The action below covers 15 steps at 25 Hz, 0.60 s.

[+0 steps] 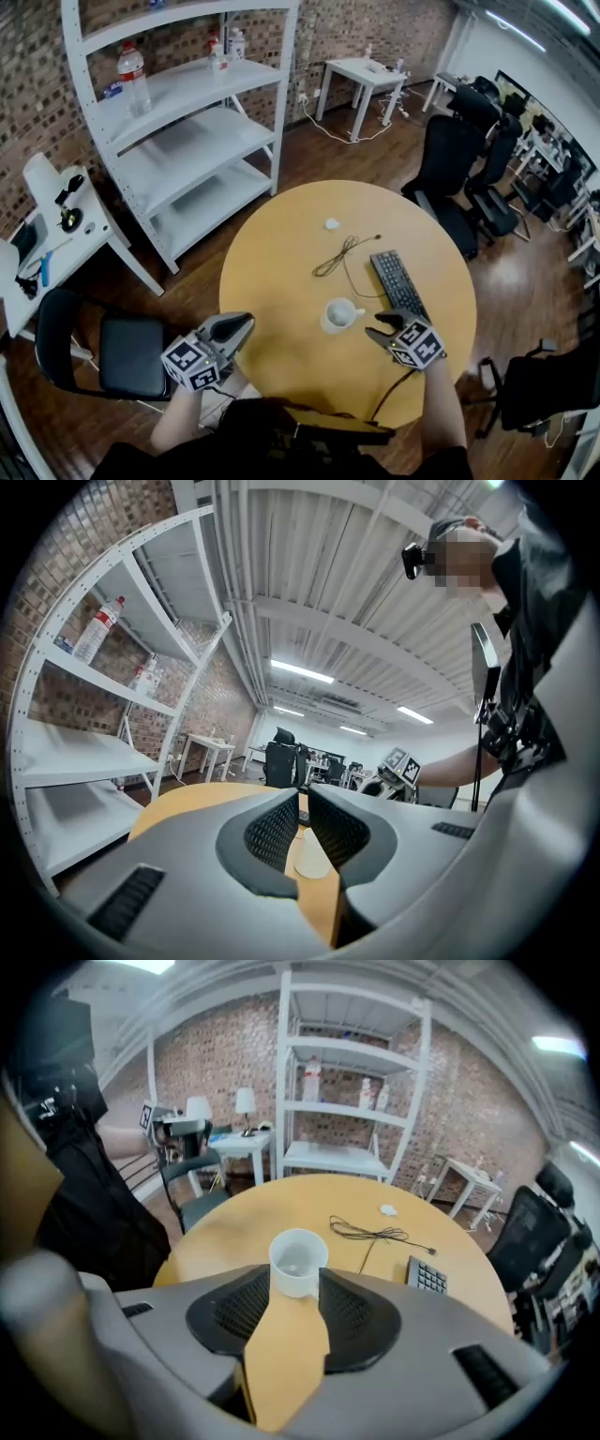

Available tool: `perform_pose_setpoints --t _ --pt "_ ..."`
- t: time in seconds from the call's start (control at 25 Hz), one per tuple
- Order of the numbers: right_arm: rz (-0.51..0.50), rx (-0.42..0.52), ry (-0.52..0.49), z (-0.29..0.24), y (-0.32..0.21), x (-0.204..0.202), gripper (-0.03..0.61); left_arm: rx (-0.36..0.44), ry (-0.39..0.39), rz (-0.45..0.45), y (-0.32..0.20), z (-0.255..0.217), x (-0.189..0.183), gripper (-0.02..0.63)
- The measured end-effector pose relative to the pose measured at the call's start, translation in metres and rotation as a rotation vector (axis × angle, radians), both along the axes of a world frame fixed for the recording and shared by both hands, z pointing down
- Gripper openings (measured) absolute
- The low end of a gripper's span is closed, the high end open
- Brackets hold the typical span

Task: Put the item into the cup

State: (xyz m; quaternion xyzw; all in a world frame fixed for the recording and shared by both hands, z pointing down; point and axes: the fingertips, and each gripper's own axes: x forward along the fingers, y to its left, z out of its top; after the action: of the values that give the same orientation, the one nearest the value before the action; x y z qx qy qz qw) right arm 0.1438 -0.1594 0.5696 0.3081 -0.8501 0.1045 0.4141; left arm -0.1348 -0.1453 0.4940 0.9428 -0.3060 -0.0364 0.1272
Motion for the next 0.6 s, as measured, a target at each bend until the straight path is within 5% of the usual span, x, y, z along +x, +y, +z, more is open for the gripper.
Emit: perform_pose_setpoints --t 0.16,0.24,0.36,0.6 --pt "0.236 0.141 -0.361 -0.052 0.034 0.042 0.131 0.016 0.005 0.046 -0.008 -0.009 0.020 0.035" --pt "0.366 0.274 -0.459 -0.069 0.053 0.069 0.092 0.024 0.007 0.065 -0.011 -0.011 0.030 0.035" --pt "0.537 0.417 -0.497 -0.076 0.086 0.097 0.060 0.033 0.021 0.073 -0.015 -0.016 0.041 0.035" --pt "0.784 0.502 -0.510 -0.059 0.136 0.136 0.021 0.009 0.047 0.097 -0.011 -0.014 0.059 0.035"
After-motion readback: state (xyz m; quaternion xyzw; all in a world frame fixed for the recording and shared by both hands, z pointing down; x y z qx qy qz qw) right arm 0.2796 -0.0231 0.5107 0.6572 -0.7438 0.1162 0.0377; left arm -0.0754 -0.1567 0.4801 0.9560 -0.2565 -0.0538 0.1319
